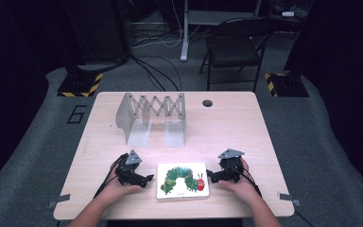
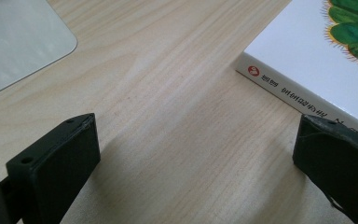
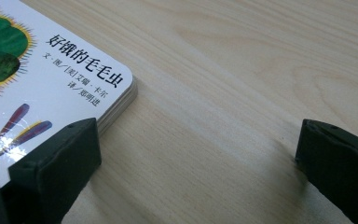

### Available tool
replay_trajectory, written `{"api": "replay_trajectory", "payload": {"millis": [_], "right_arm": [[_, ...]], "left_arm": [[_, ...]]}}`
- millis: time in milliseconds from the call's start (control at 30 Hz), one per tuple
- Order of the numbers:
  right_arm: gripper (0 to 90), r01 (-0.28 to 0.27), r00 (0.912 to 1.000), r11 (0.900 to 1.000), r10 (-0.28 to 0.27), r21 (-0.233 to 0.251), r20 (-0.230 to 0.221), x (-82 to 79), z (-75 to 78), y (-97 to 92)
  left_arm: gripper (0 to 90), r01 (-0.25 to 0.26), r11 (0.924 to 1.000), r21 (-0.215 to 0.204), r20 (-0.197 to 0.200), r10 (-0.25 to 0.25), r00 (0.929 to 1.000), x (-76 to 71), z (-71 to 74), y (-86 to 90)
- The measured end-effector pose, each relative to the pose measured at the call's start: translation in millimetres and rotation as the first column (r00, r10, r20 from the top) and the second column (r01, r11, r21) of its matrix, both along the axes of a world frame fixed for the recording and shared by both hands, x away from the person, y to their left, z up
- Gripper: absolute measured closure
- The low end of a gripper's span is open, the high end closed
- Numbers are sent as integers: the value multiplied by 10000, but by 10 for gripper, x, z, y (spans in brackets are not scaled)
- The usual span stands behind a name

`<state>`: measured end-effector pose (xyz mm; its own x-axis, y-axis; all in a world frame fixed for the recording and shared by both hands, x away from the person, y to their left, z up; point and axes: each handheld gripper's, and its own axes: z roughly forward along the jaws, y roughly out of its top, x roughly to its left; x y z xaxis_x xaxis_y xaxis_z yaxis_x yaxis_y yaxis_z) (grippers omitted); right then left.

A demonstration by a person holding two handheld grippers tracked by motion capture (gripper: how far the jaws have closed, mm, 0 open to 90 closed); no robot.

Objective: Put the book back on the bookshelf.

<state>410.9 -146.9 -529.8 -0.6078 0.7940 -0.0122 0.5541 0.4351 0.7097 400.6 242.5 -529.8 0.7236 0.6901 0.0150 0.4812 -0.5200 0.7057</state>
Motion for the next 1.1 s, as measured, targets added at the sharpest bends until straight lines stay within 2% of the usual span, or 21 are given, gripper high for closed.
{"api": "replay_trajectory", "payload": {"millis": [233,267,333,433,467,500,533,767,800,933,967,1033,1067,1100], "right_arm": [[0,-29,10000,10000,29,0,5,3,-1,0],[0,190,9998,9996,-189,200,-47,2,-5,22],[0,76,9999,9999,-75,128,-108,4,0,16],[0,210,9997,9996,-207,198,-127,-1,-1,24],[2,298,9995,9993,-295,228,-130,-12,-1,28],[4,90,10000,9999,-90,94,8,-2,-1,11],[4,55,10000,10000,-55,75,5,-5,-1,7],[5,123,9997,9999,-122,57,-210,-1,13,20],[18,222,9995,9997,-220,66,-235,2,21,34],[63,282,9990,9996,-280,39,-342,-13,45,50],[74,212,9992,9998,-212,-9,-350,-8,51,50],[93,168,9993,9999,-168,-12,-344,-1,57,50],[149,147,9991,9999,-150,-75,-399,10,78,44],[153,133,9990,9999,-136,-86,-437,12,84,40]], "left_arm": [[4,3,10000,-16,-46,-3,10000,-3,0,-1],[4,3,10000,-16,-52,-3,10000,-4,0,-1],[4,-23,10000,-53,-42,23,10000,0,0,-6],[4,-84,9999,-62,42,84,10000,9,-6,-18],[4,-95,9999,-130,-84,94,9999,18,-1,-28],[4,-49,10000,-53,-10,49,10000,21,-2,-25],[4,-42,10000,-68,-108,41,9999,18,2,-23],[11,-271,9996,-52,-40,271,9996,-5,3,-24],[30,-178,9998,104,-113,180,9998,-17,26,-4],[126,-297,9995,48,-197,298,9994,-40,53,5],[157,-297,9995,140,-287,300,9991,-47,79,20],[170,-356,9993,99,-340,359,9988,-51,80,23],[190,-440,9990,115,-300,443,9986,-58,91,34],[211,-521,9986,52,-473,523,9975,-69,107,40]]}}
